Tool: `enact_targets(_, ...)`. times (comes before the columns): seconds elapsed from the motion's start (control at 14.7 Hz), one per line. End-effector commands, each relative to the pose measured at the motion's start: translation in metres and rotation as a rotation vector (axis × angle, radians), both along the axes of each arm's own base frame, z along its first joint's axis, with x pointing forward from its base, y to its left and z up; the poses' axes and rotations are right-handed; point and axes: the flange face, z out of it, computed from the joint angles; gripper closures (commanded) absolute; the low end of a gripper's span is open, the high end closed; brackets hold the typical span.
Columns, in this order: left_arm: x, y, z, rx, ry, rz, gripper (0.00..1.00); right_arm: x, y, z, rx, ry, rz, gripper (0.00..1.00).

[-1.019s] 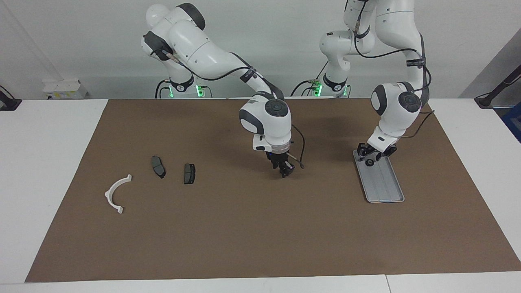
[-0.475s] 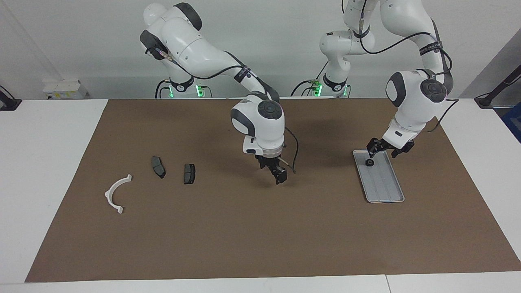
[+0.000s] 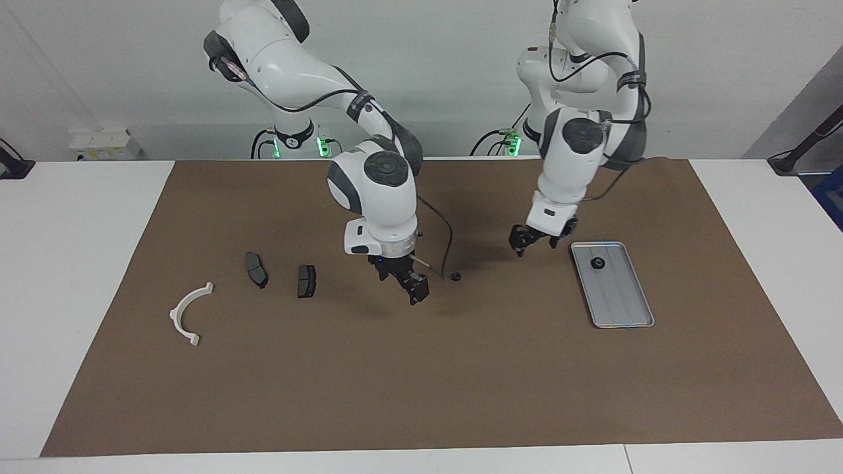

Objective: Pick bearing gear from pile to tray

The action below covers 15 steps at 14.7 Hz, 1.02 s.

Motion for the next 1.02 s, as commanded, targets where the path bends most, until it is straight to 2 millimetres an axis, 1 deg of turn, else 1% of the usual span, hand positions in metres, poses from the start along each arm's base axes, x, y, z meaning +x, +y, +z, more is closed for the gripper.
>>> enact_targets(0.0, 0.000, -0.017, -0.036, -0.002, -0.005, 0.023, 0.10, 0.008, -0.056, 0.010, -0.014, 0.034, 0.192, 0.00)
enact_targets(0.07, -0.001, -0.021, -0.042, -0.002, -0.005, 0.017, 0.10, 0.011, -0.071, 0.014, -0.024, 0.034, 0.239, 0.00)
enact_targets(0.14, -0.003, -0.028, -0.049, -0.002, -0.004, 0.012, 0.10, 0.013, -0.083, 0.015, -0.029, 0.037, 0.285, 0.00)
enact_targets(0.2, 0.000, -0.031, -0.053, -0.012, -0.017, 0.019, 0.10, 0.015, -0.094, 0.016, -0.032, 0.040, 0.312, 0.00)
enact_targets(0.34, 0.005, -0.043, -0.065, -0.025, -0.036, 0.010, 0.10, 0.016, -0.107, 0.016, -0.040, 0.055, 0.350, 0.00)
enact_targets(0.41, 0.009, -0.048, -0.067, -0.029, -0.039, 0.008, 0.10, 0.016, -0.111, 0.021, -0.045, 0.050, 0.360, 0.00)
enact_targets(0.48, 0.009, -0.054, -0.072, -0.026, -0.036, 0.002, 0.10, 0.015, -0.112, 0.022, -0.046, 0.052, 0.361, 0.00)
enact_targets(0.61, 0.009, -0.058, -0.074, -0.025, -0.038, -0.005, 0.10, 0.016, -0.119, 0.021, -0.048, 0.056, 0.351, 0.00)
enact_targets(0.68, 0.011, -0.058, -0.084, -0.018, -0.032, -0.006, 0.10, 0.016, -0.121, 0.020, -0.048, 0.057, 0.348, 0.00)
enact_targets(0.75, 0.014, -0.064, -0.085, -0.024, -0.041, -0.009, 0.11, 0.016, -0.121, 0.019, -0.049, 0.057, 0.349, 0.00)
enact_targets(0.81, 0.014, -0.069, -0.091, -0.021, -0.037, -0.011, 0.11, 0.015, -0.120, 0.020, -0.050, 0.059, 0.351, 0.00)
enact_targets(0.95, 0.015, -0.070, -0.090, -0.024, -0.039, -0.007, 0.11, 0.012, -0.116, 0.024, -0.057, 0.051, 0.363, 0.00)
